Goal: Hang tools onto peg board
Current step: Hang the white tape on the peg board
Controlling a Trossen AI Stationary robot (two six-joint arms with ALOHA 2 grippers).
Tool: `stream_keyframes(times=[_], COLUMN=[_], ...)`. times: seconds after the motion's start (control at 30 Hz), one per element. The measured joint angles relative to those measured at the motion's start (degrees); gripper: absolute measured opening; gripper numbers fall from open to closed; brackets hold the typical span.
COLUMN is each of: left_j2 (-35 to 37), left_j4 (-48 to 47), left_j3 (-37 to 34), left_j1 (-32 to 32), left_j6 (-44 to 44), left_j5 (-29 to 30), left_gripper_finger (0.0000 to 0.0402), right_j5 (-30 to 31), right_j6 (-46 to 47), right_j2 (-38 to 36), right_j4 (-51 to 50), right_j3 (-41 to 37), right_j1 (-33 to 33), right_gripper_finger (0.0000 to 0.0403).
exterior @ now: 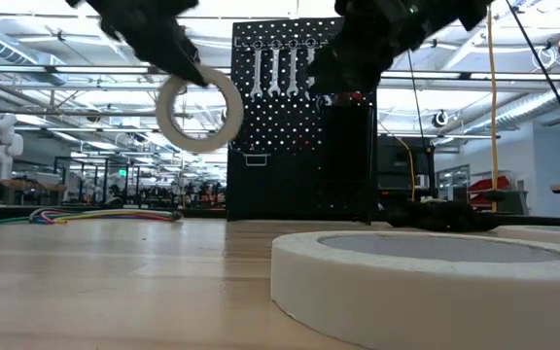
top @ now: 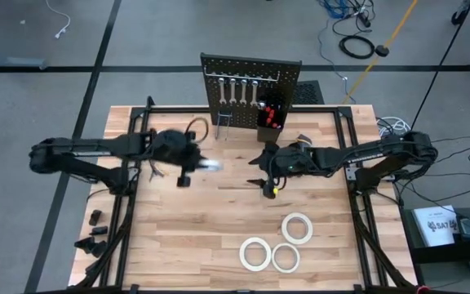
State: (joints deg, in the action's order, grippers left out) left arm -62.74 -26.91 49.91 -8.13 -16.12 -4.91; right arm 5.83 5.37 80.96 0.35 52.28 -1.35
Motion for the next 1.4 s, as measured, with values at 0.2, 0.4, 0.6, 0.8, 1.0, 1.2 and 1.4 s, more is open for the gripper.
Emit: stream_keyframes(times=[0.2, 0.4, 0.6, 0.8, 1.0, 1.2, 1.4], left_j2=[-5.0, -9.5, -14.6, -17.7, -19.8, -20.5, -20.5], left_j4=[4.0, 9.6, 14.9, 19.3, 20.1, 23.6, 24.7], left_j3=[0.1, 0.2, 0.2, 0.2, 0.2, 0.2, 0.2], left_j1=[-15.2, -23.2, -26.8, -29.5, -31.0, -30.8, -30.8], left_j6=[-8.2, -12.4, -13.3, -14.6, -14.8, -14.8, -12.3], left_j5=[-14.2, -24.2, -27.9, -29.4, -28.4, -20.4, -17.0], left_gripper_finger=[0.0063, 0.0063, 0.0063, 0.0063, 0.0063, 0.0075, 0.0154], right_j5=[-0.1, -0.2, -0.2, -0.2, -0.2, -0.2, -2.5], right_j6=[0.4, -3.2, -5.1, -6.1, -6.1, -4.4, -3.0], right_j2=[-0.3, -0.2, -0.2, -0.2, -0.2, -0.2, -0.2], right_j4=[3.1, 3.5, 3.8, 4.2, 4.3, 4.4, 4.2], right_j3=[-2.3, -2.3, -2.3, -2.3, -2.3, -2.3, -2.3], right_j1=[0.7, 1.0, 2.5, 3.7, 3.7, 3.7, 3.2], right_gripper_finger=[0.0297, 0.0297, 0.0297, 0.0297, 0.0297, 0.0297, 0.0297])
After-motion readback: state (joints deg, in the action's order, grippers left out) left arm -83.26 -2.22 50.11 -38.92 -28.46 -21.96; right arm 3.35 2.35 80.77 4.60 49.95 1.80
